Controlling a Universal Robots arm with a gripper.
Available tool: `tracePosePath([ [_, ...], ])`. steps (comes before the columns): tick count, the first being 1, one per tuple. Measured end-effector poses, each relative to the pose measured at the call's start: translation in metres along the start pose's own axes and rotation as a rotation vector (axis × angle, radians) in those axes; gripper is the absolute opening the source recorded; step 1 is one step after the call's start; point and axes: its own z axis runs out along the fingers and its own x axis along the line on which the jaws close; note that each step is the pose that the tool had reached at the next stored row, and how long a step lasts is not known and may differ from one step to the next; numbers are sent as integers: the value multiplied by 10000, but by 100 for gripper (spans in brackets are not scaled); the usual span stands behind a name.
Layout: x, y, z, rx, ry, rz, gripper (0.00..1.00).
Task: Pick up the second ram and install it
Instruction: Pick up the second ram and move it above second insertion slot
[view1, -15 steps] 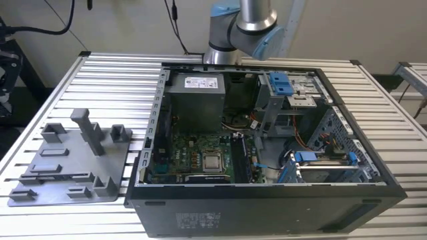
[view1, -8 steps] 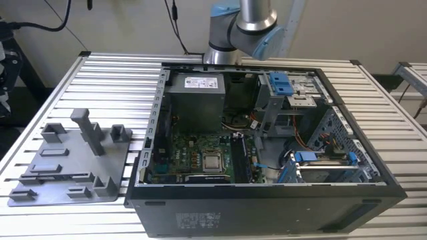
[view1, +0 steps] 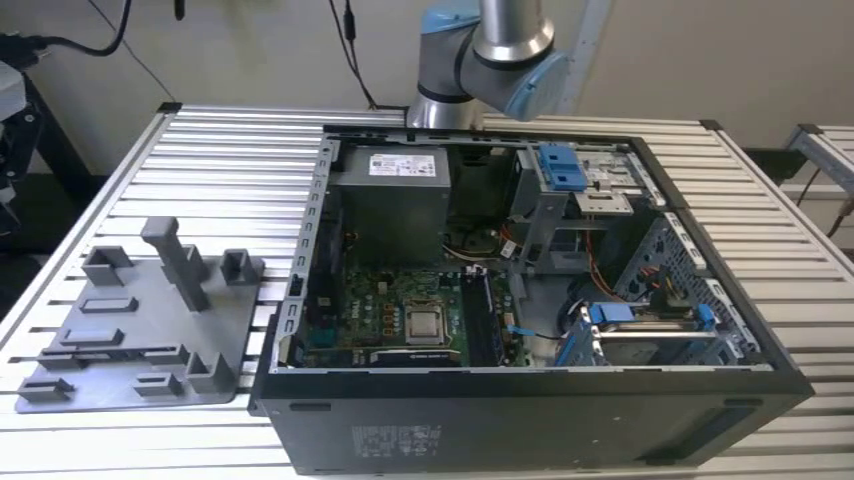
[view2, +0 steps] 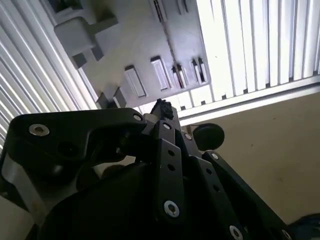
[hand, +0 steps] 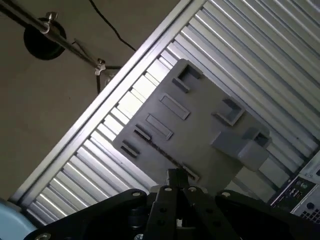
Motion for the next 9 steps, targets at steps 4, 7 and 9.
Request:
tracePosePath([
  [4, 0, 0, 0, -15, 44, -718, 11],
  [7, 0, 0, 0, -26, 77, -1256, 11],
  [9, 0, 0, 0, -33, 99, -1632, 11],
])
